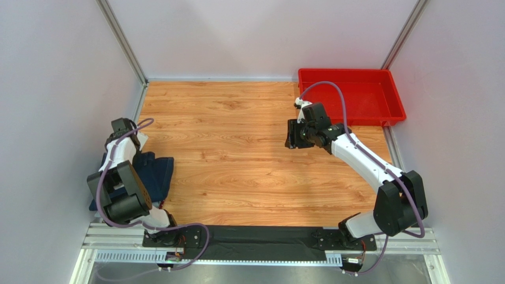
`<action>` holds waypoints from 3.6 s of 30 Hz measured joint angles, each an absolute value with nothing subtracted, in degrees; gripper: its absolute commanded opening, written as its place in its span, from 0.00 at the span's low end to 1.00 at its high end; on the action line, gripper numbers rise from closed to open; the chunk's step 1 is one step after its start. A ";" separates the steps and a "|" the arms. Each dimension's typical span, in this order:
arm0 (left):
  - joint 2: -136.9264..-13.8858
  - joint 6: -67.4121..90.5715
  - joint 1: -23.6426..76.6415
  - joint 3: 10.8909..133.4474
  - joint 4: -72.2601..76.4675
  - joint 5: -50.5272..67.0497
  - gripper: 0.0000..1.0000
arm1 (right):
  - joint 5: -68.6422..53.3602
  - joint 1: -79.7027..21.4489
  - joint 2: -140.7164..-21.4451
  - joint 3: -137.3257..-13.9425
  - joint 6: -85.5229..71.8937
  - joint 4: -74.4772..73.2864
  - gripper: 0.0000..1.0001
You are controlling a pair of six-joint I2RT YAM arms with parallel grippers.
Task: Fold and stack the skirts
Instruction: Place the skirt at the corner of the board, then reset both arms
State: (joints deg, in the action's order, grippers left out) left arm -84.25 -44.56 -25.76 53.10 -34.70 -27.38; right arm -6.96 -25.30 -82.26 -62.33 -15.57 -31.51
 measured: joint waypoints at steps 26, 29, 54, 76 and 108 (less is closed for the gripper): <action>-78.24 -23.27 -0.36 56.23 -58.39 -12.93 0.59 | -5.63 -25.30 -70.28 -52.31 -14.52 -29.39 0.49; -78.24 -23.03 -0.36 54.39 -57.84 -17.41 0.54 | -5.67 -25.28 -70.30 -52.31 -14.06 -28.99 0.49; -67.31 -30.35 3.79 45.43 -58.04 -18.26 0.22 | -5.69 -25.04 -70.41 -51.68 -13.61 -28.45 0.49; -54.85 -30.22 4.10 56.90 -62.98 10.24 0.63 | -3.42 -24.51 -69.54 -52.23 -13.58 -28.88 0.50; -34.85 -27.05 1.74 40.03 -56.27 2.50 0.87 | 12.73 -21.19 -52.77 -41.06 -19.53 -29.74 0.66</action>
